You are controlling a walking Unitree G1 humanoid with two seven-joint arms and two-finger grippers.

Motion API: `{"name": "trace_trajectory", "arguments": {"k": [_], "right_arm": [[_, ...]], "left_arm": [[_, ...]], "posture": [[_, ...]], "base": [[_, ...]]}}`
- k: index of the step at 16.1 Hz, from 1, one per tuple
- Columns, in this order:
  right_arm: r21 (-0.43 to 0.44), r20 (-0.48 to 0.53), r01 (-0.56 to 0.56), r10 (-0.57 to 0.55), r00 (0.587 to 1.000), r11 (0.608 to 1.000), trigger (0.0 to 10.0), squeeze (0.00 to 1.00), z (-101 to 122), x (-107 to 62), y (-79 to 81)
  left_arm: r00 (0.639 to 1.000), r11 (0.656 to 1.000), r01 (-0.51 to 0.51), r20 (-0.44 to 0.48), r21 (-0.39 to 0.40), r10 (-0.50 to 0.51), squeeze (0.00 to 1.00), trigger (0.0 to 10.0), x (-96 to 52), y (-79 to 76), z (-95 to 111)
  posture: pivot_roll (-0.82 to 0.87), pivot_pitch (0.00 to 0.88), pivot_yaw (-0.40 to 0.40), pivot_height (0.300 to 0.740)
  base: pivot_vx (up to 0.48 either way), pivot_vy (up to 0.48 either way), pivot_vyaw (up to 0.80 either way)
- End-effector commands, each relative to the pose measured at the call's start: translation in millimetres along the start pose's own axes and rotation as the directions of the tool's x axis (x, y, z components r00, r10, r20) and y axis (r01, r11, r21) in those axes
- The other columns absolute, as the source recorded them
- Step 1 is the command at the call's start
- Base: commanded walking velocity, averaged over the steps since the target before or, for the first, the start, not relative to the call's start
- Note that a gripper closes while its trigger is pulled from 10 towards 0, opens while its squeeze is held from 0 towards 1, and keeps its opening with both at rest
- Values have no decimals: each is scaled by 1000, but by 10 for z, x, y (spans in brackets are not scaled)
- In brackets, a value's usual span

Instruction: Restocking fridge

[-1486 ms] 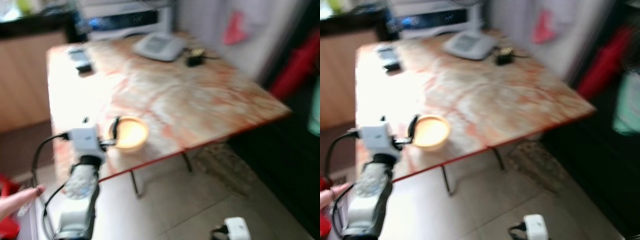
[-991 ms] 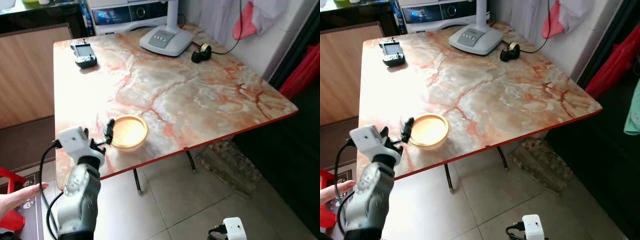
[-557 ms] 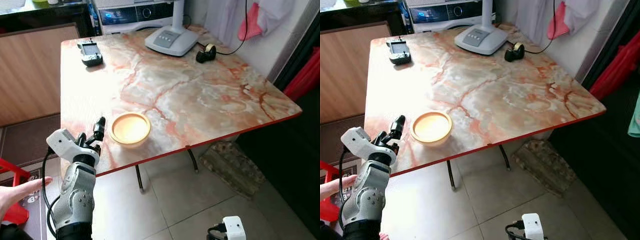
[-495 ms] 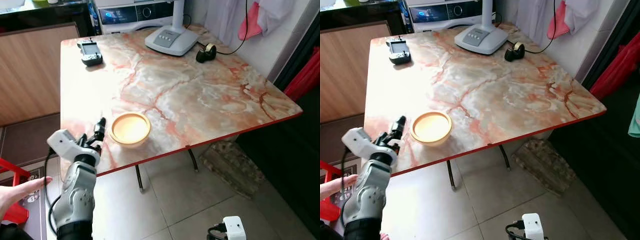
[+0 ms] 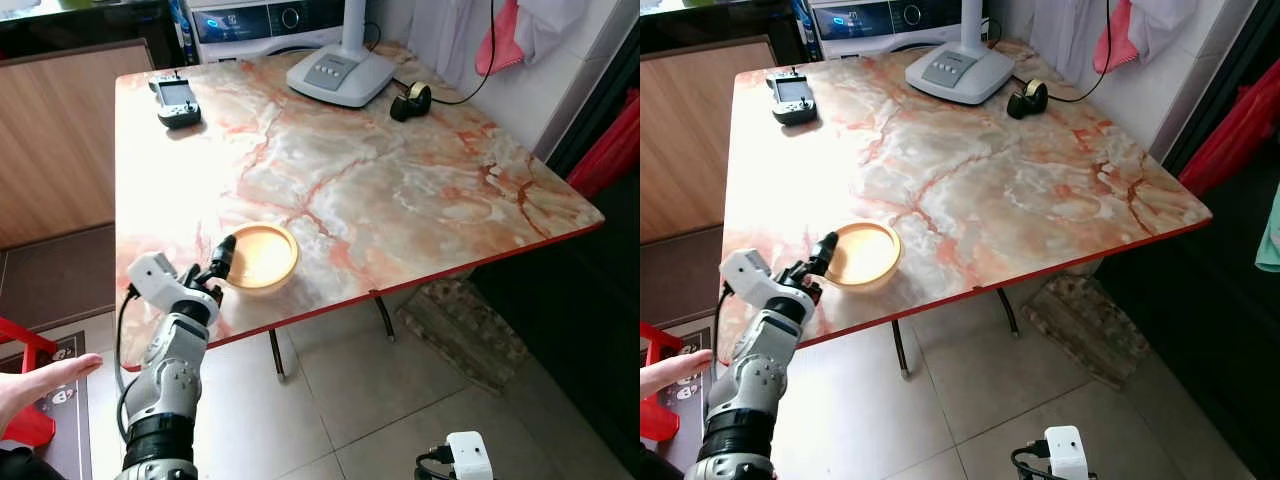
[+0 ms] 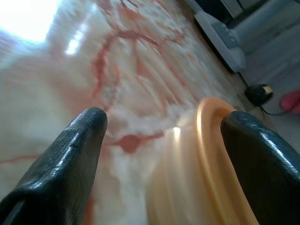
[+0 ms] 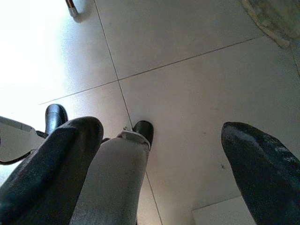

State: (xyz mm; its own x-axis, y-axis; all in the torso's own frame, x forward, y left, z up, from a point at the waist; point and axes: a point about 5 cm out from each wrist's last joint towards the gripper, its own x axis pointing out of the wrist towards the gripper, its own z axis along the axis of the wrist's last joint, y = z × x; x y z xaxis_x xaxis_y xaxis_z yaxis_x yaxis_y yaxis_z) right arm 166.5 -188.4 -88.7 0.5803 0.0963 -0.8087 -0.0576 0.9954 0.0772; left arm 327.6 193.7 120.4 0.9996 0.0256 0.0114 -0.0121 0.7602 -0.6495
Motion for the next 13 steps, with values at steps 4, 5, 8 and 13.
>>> {"name": "trace_trajectory", "arguments": {"k": [4, 5, 8, 13], "right_arm": [[14, -1, 18, -18, 1000, 1000, 10000, 0, -37, -16, -30], [13, -1, 17, -17, 1000, 1000, 10000, 0, -37, -16, -29], [14, 0, 16, -16, 1000, 1000, 10000, 0, -40, -16, -26], [14, -4, 16, -16, 1000, 1000, 10000, 0, -52, -21, -36]], "left_arm": [[992, 990, 113, -65, 80, -108, 0, 10000, -5, -144, -142], [989, 987, 131, -78, 89, -125, 0, 10000, -5, -165, -173], [985, 986, 147, -102, 80, -139, 0, 10000, -1, -179, -237], [984, 985, 129, -140, 116, -113, 0, 0, 13, -134, -312]], "posture": [[-3, 131, -48, 740], [-5, 130, -49, 740], [-10, 125, -46, 740], [-14, 115, -47, 740]], "base": [[0, 0, 0], [0, 0, 0], [0, 0, 0], [0, 0, 0]]}}
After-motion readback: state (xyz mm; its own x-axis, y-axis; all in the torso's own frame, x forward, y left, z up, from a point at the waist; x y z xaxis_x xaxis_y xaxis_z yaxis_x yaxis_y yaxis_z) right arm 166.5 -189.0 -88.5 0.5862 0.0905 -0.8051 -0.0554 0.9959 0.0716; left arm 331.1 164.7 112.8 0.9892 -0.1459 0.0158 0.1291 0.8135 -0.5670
